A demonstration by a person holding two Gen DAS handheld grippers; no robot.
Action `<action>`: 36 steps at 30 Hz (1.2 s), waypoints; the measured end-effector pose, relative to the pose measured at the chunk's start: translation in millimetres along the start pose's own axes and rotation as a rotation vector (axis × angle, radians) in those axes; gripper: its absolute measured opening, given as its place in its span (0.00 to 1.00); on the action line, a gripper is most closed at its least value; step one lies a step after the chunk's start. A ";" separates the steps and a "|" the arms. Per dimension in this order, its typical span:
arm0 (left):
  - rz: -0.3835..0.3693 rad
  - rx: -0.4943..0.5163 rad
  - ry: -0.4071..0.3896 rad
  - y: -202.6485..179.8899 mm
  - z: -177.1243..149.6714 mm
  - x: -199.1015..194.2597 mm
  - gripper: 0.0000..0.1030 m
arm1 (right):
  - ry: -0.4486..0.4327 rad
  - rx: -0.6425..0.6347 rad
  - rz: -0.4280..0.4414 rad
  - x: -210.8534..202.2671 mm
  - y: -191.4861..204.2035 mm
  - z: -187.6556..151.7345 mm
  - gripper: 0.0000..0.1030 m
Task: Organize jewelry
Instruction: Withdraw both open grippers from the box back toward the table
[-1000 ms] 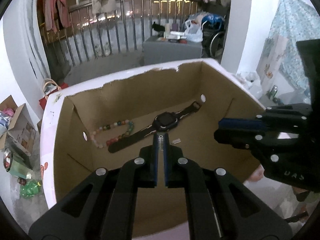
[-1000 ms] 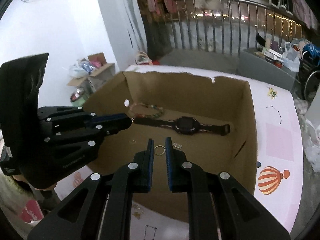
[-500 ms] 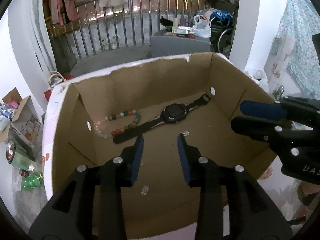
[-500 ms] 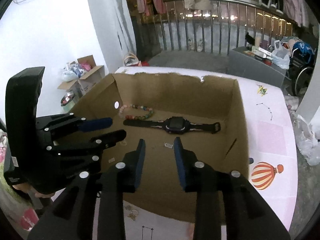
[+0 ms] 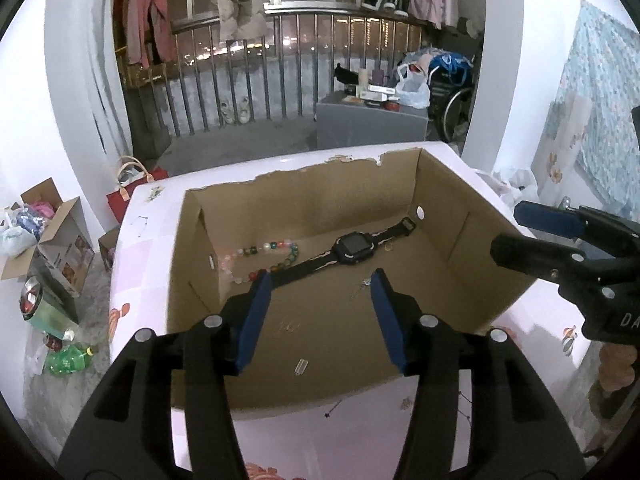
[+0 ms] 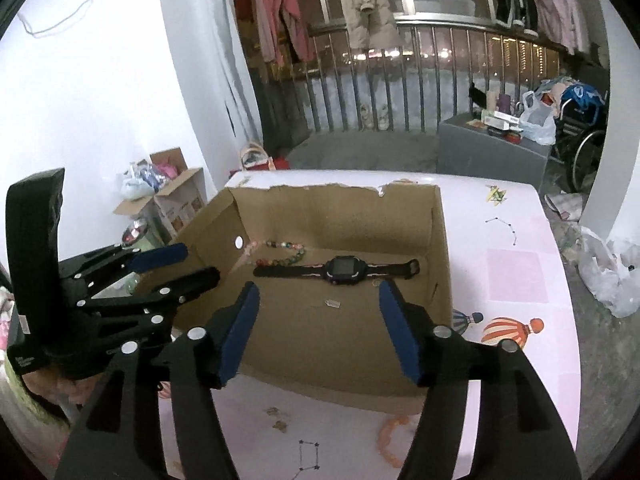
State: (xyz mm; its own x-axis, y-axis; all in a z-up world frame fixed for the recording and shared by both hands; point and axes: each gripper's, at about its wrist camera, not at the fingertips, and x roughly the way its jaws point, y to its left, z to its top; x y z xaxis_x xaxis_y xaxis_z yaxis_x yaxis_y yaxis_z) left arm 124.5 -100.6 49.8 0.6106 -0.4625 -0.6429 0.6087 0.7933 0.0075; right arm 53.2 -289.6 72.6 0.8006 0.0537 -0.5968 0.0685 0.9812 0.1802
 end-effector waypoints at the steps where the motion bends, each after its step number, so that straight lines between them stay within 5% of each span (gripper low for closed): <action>1: 0.000 -0.003 -0.008 0.4 -0.8 -5.7 0.48 | -0.006 0.003 0.002 -3.3 1.0 -0.3 0.63; 16: 0.023 -0.018 -0.093 1.5 -21.7 -60.5 0.49 | -0.041 0.053 -0.011 -47.2 14.4 -24.2 0.83; 36: 0.077 -0.017 -0.072 -4.4 -64.2 -77.9 0.50 | 0.182 0.030 -0.102 -27.8 43.7 -110.1 0.93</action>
State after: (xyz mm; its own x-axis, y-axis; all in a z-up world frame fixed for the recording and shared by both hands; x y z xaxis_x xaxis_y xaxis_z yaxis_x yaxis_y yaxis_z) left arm 41.7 -42.6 50.7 0.6905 -0.4264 -0.5842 0.5500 0.8341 0.0413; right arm -31.5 -227.9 10.9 0.6683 -0.0103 -0.7439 0.1633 0.9775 0.1332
